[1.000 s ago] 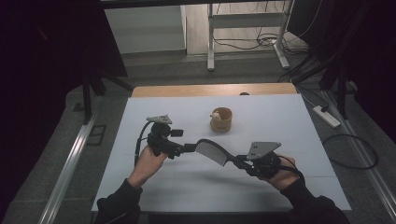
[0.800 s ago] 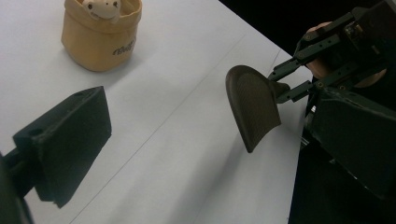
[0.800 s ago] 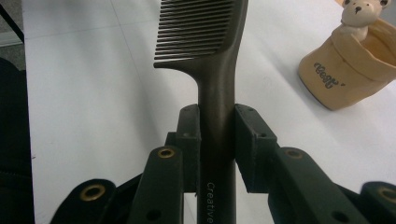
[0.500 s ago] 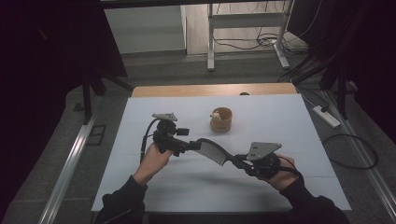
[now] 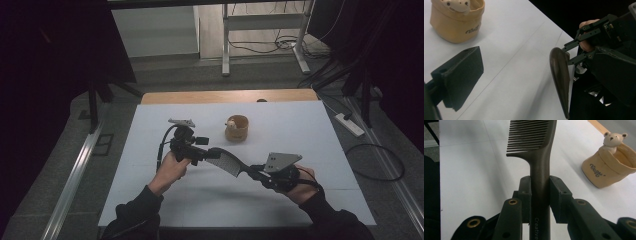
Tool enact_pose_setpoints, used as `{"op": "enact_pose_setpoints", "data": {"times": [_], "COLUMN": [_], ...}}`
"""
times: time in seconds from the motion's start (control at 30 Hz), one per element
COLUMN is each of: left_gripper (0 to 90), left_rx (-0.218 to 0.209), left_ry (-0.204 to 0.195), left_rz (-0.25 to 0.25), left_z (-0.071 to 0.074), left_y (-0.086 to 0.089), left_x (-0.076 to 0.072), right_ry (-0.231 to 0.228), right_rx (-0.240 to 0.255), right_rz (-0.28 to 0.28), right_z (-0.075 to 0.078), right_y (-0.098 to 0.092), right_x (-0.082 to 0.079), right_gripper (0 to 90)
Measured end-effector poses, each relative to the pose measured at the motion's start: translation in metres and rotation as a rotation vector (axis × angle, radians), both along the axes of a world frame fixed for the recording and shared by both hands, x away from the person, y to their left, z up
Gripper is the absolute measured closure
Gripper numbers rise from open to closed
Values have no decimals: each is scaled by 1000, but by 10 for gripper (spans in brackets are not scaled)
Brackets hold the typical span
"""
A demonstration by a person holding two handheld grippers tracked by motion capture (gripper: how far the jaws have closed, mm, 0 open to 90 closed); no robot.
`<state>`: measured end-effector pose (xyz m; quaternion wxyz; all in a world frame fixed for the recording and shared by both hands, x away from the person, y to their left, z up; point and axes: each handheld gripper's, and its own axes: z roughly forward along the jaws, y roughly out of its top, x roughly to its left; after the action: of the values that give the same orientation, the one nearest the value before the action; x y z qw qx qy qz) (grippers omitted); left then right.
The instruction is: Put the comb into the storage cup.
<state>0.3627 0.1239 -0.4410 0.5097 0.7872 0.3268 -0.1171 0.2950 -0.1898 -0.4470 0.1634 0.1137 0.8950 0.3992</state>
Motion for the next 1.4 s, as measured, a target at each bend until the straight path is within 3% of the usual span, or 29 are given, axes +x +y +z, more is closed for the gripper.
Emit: {"op": "enact_pose_setpoints", "data": {"times": [0.23, 0.43, 0.57, 0.63, 0.67, 0.7, 0.87, 0.9, 1.13, 1.2, 1.4], "left_gripper": [0, 0, 57, 158, 270, 270, 545, 545, 776, 808, 829], "left_rx": [2, -23, -36, -57, -71, -82, -94, -92, -110, -159, -169], "left_ry": [15, 33, 42, 60, 70, 82, 120, 126, 171, 210, 242], "left_rz": [-33, -47, -49, -58, -65, -68, -93, -89, -96, -105, -96], "left_z": [0, 0, 0, 0, 0, 0, -1, -1, -3, -4, -5], "left_y": [-9, -10, -8, -7, -6, -5, -4, -4, -2, -1, -1], "left_x": [2, 3, 3, 3, 3, 3, 4, 4, 5, 6, 5], "right_ry": [-11, -18, -25, -26, -28, -28, -34, -34, -41, -43, -54], "right_rx": [8, 7, 4, 3, 2, 2, 2, 2, -2, -5, -10], "right_rz": [6, 12, 18, 18, 17, 17, 17, 17, 20, 21, 24], "right_z": [1, 1, 1, 1, 1, 1, 1, 1, 0, 0, -2], "right_y": [0, 1, 1, 1, 1, 1, 1, 1, 1, 1, 2], "right_x": [-1, -1, -2, -2, -2, -2, -2, -2, -2, -2, -1], "right_gripper": [727, 728, 728, 728, 727, 727, 728, 728, 727, 727, 724]}}
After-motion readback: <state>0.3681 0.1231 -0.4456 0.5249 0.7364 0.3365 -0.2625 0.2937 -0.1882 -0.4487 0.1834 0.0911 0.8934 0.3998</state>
